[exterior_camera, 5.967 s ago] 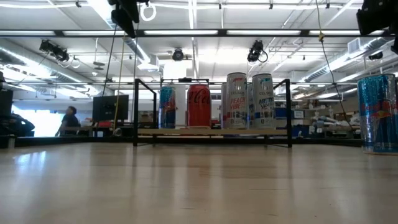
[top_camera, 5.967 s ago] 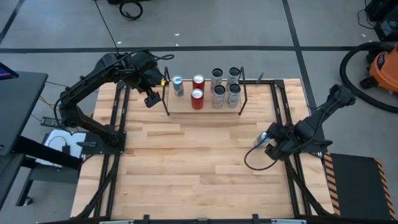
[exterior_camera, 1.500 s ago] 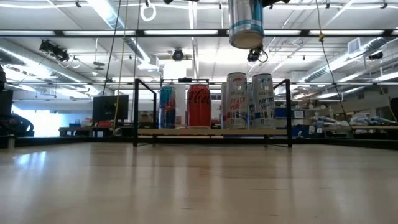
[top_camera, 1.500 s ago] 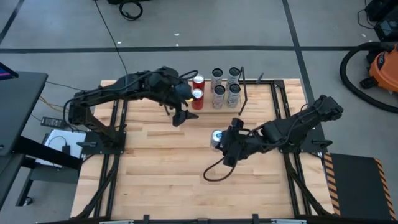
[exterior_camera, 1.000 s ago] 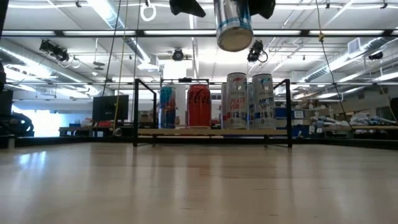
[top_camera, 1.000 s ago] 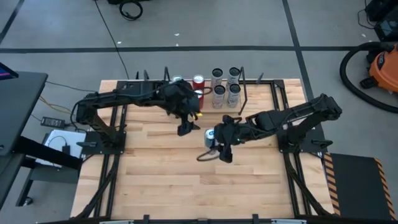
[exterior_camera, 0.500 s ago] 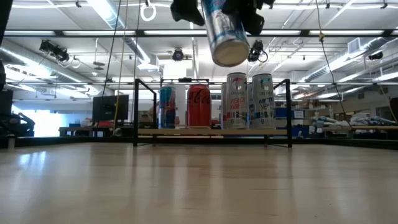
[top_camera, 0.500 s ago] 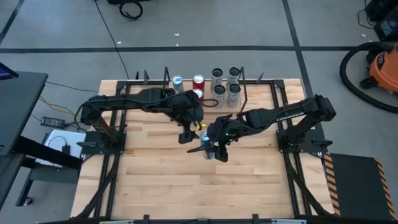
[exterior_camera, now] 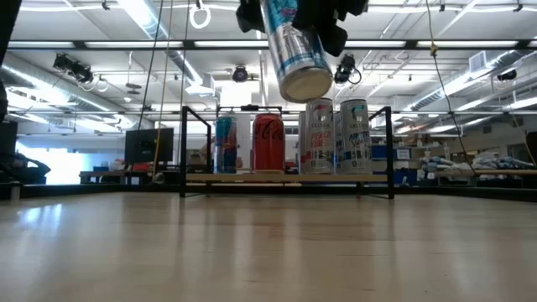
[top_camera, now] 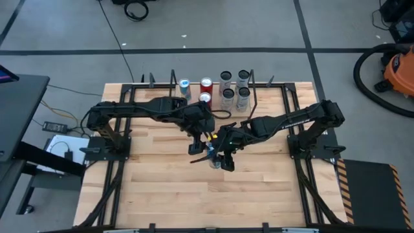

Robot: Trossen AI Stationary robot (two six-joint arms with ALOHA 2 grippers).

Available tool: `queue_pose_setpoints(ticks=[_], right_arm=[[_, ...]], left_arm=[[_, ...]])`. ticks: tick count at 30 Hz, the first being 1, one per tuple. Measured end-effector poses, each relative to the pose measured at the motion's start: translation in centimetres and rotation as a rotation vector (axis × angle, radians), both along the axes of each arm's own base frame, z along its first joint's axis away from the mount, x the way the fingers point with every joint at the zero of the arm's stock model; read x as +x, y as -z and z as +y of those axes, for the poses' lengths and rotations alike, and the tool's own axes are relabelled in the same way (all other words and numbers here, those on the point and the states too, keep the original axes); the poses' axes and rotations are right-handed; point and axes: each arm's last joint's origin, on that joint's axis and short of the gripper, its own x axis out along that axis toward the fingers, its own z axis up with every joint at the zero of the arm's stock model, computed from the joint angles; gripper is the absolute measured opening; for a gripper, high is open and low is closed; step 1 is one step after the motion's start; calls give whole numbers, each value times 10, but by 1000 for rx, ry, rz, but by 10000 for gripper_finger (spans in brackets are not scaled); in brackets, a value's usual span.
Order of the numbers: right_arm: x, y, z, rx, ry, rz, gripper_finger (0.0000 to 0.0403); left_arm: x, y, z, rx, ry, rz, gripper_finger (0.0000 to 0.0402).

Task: Place canned beverage on shelf
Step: Put the blue soda can on the shelf aligned with the other blue soda can

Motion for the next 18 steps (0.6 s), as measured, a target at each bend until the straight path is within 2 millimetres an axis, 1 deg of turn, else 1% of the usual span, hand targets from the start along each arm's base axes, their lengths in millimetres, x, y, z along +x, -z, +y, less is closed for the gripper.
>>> queue_pose_setpoints(ticks=[5, 11, 18], right_arm=[[0, 2, 4, -24, -28, 3, 240], [-2, 3, 3, -27, -18, 25, 240], [-4, 3, 9, -40, -25, 29, 240]], left_arm=[[6, 6, -2, -62, 27, 17, 371], [5, 7, -1, -50, 26, 17, 371], [4, 5, -2, -43, 46, 13, 371]])
